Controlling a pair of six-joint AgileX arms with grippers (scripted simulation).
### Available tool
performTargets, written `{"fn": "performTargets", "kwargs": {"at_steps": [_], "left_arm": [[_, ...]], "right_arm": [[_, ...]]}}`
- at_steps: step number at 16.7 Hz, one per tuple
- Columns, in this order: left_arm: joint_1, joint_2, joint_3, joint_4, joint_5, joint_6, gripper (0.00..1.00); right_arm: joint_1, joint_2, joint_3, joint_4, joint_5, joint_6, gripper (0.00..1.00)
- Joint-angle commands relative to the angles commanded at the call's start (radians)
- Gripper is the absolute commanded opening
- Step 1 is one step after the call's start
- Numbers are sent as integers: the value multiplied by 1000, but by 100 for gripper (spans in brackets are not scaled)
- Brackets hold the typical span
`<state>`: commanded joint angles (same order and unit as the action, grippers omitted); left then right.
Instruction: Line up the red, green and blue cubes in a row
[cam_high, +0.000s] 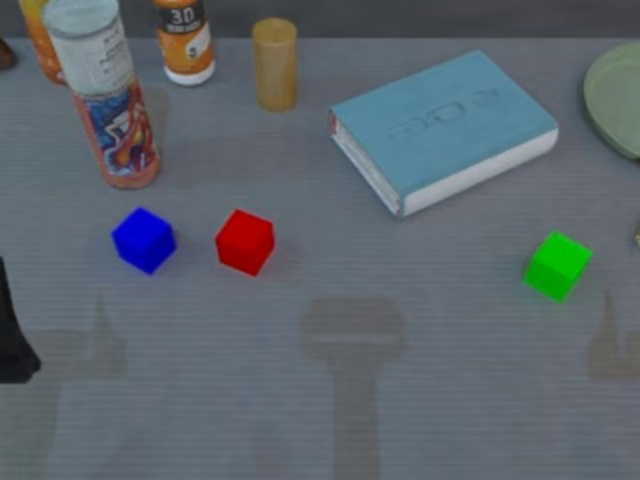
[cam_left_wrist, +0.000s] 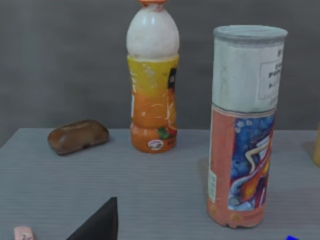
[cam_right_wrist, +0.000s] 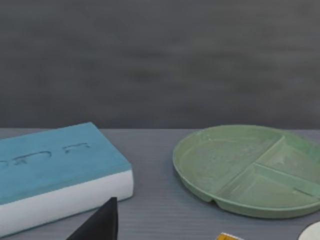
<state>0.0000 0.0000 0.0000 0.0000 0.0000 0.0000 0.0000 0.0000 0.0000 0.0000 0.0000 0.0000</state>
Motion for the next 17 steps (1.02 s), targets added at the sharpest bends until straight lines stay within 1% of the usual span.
{"fn": "performTargets", "kwargs": {"at_steps": [4,8,12,17], "left_arm": [[-9,29,30,-21,2,0,100],[-56,212,214,-141,5,0,100],[-124,558,533,-340,4,2,100],[-226,1154,1002,-653,1,11,100]], "right_arm": [[0,0,0,0,0,0,100],[0,0,0,0,0,0,100],[0,0,0,0,0,0,100],[0,0,0,0,0,0,100]]}}
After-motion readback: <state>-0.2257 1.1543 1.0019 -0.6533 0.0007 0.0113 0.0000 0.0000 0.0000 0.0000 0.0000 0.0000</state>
